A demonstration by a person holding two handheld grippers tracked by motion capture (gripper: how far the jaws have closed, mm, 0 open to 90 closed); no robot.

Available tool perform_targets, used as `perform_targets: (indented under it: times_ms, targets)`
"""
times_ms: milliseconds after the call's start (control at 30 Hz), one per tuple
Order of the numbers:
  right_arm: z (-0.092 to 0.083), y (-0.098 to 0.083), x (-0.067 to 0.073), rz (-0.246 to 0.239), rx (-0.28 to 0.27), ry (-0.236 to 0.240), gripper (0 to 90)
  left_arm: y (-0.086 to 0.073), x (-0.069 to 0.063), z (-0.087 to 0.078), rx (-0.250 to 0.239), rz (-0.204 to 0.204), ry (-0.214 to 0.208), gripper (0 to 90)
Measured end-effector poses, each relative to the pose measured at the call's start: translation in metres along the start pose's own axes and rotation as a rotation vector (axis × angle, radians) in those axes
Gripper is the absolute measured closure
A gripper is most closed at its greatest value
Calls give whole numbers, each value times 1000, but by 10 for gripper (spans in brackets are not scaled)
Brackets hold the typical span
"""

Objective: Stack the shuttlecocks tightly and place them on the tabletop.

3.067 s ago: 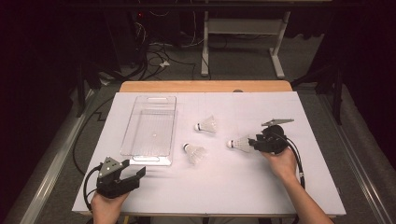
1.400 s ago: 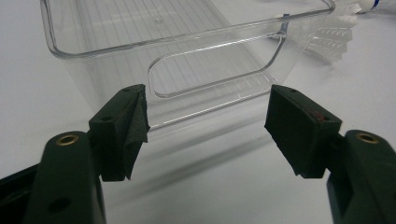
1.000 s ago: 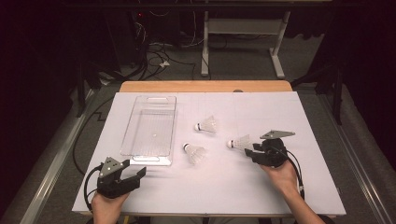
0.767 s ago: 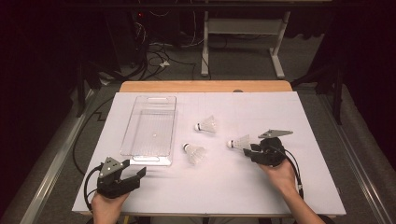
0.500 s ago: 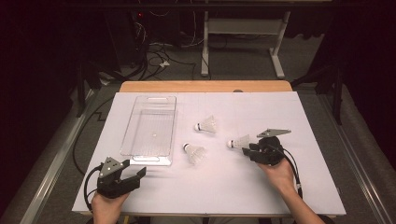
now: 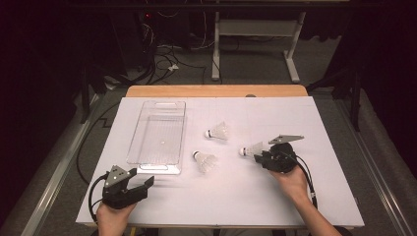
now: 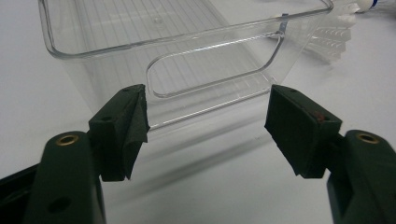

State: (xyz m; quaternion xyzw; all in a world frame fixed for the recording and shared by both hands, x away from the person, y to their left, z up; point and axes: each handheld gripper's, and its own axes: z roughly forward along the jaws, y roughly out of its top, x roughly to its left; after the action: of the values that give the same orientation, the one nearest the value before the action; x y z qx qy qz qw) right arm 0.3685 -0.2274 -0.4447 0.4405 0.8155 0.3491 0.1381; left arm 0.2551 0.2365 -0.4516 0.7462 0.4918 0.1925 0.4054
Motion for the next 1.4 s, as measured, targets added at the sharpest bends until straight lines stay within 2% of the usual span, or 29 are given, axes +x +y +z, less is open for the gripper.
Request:
perform_targets:
  times_ms: [367, 1400]
  targets:
    - [0, 1, 0, -4, -1, 3, 685, 0, 0, 0, 0, 1, 0, 308]
    - [-1, 4, 1, -34, -11, 11, 840, 0, 0, 0, 1, 2, 2, 308]
